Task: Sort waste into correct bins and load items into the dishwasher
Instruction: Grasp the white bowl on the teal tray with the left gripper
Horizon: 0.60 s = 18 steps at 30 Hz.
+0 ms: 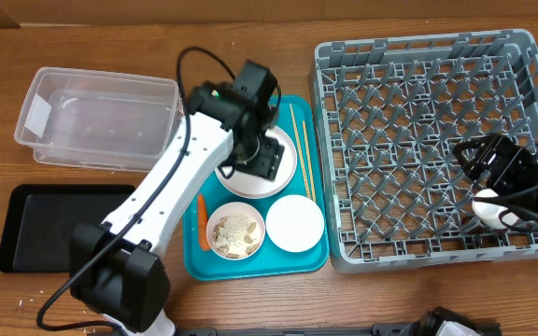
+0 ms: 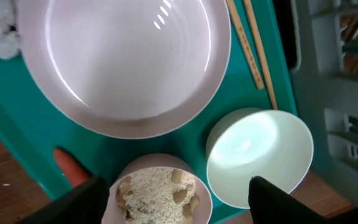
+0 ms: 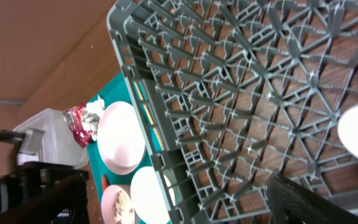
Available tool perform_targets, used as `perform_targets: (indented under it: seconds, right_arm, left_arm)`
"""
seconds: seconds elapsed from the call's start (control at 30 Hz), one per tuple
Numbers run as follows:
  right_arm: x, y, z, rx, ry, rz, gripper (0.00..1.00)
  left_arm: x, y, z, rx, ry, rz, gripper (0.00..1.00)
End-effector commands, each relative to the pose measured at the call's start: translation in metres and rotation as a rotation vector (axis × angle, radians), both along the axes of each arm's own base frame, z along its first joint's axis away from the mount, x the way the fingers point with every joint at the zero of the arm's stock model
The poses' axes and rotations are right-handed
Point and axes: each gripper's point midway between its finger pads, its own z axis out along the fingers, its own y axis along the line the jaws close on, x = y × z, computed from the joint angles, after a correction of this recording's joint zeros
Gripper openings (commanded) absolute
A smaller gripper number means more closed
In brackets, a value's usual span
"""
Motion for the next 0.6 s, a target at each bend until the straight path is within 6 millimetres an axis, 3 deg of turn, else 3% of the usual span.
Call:
perform_targets:
  seconds: [0.0, 0.13, 0.27, 0.4, 0.57]
  right_arm:
    - [-0.003, 0.006, 0.007, -0.02, -0.02, 0.041, 0.95]
    - [-0.005, 0.027, 0.006, -0.021, -0.016, 0.138, 0.94]
    - [-0.003, 0.051, 0.008, -0.03, -0.036, 0.241, 0.95]
    - [0.003, 0.063, 0.01, -0.035, -0.06, 0.29, 0.95]
    - [0.007, 0.065, 0.004, -0.025, -0.037, 0.3, 0.95]
  left_arm:
    - [-0.017, -0.009, -0.023, -0.016, 0.066, -0.062, 0.67]
    - [-0.012, -0.012, -0.025, -0.041, 0.056, -0.03, 0.6]
    - [-0.021, -0.032, -0.025, -0.12, 0.077, -0.121, 0.59]
    - [-0.027, -0.029, -0.037, -0.038, 0.066, -0.153, 0.58]
    - [-0.042, -0.037, -0.062, -0.02, 0.064, -0.217, 0.44]
